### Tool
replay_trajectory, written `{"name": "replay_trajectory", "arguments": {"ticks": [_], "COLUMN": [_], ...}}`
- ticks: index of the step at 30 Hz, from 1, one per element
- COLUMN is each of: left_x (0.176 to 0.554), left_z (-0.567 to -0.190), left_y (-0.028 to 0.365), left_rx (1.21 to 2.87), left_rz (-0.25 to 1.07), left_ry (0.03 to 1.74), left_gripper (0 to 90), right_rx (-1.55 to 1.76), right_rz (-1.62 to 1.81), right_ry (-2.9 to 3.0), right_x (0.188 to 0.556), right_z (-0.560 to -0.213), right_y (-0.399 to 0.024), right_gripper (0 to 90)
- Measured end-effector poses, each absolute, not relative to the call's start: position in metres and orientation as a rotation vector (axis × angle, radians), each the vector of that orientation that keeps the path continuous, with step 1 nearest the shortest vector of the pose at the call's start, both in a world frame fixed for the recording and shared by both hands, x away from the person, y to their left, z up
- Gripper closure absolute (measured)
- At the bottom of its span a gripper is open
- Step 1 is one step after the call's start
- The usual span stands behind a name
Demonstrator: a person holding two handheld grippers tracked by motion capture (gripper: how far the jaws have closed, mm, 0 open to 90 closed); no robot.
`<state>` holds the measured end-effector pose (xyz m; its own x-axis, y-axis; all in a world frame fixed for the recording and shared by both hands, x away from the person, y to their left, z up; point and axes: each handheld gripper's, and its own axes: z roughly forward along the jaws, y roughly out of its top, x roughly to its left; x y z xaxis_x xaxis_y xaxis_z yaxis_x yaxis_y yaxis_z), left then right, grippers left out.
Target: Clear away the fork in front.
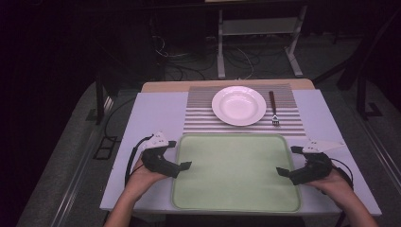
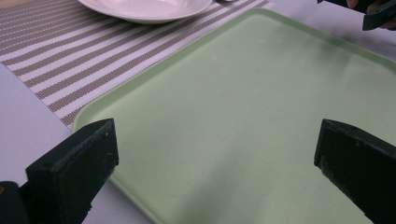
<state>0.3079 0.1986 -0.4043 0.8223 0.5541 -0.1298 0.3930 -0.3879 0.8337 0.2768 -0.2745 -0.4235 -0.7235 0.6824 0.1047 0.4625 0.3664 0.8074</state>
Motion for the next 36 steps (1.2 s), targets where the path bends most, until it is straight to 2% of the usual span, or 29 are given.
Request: {"name": "replay_trajectory", "arguments": {"ticks": [36], "left_x": [0.307], "left_z": [-0.413], "left_y": [0.194], "left_rx": [2.045], "left_rz": [0.184], "left_ry": [0.694], "left_gripper": [0.0], "right_rx": [1.087], "right_rz": [1.263], "right_ry": [2.354], "right_x": [0.292], "right_z": [-0.418], "right_y": [-0.274], "right_gripper": [0.0]}}
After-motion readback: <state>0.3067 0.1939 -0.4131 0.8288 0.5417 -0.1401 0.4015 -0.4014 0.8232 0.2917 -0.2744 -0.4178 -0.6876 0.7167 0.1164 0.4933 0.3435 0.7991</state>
